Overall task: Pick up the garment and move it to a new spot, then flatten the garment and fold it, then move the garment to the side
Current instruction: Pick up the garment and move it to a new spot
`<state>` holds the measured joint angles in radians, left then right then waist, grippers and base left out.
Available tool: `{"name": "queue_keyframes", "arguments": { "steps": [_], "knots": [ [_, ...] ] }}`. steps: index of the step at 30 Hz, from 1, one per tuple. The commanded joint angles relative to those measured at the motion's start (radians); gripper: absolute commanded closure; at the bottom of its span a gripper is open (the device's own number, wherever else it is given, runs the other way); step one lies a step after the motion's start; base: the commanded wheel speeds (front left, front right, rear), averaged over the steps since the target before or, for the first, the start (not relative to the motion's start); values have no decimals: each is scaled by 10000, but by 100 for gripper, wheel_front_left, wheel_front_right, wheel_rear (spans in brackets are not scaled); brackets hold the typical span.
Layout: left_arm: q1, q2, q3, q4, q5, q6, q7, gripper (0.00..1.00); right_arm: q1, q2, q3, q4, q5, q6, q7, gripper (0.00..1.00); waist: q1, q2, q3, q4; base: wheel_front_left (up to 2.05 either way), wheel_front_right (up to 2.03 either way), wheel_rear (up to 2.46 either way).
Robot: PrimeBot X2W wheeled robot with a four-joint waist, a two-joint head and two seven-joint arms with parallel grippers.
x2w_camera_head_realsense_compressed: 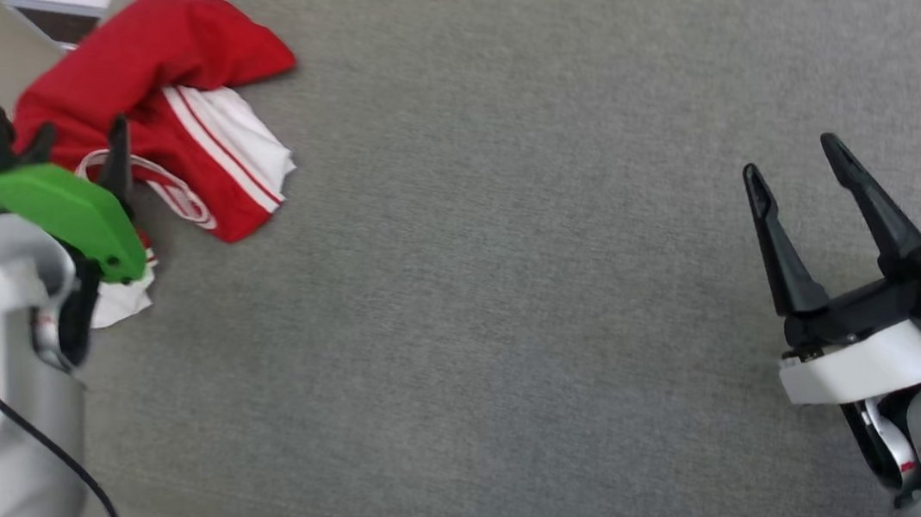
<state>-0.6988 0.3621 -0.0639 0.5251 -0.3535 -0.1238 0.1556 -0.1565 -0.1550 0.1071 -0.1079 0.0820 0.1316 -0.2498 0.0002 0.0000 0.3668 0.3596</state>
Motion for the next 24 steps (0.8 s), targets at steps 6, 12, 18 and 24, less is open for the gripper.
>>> {"name": "queue_keyframes", "arguments": {
  "steps": [6,12,18,24],
  "knots": [
    [-1309,1061,-785,790,-1567,-66,2268,0,-348,-169,76,-409,-52,-9,92,0,-2,0,1684,-1225,0,0,0],
    [-1715,1676,-1308,1538,-2481,-67,3900,0,-394,-194,82,-620,-57,-9,134,0,-2,0,2116,-1513,0,0,0],
    [-1783,1610,-1382,2346,-2965,-53,4884,0,-400,-235,100,-764,-92,-9,140,0,-2,0,2323,-1611,0,0,0],
    [-1610,1366,-1377,3029,-3434,66,5893,0,-405,-213,79,-842,-133,-9,175,0,-2,0,2386,-1604,0,0,0]
  ]
}}
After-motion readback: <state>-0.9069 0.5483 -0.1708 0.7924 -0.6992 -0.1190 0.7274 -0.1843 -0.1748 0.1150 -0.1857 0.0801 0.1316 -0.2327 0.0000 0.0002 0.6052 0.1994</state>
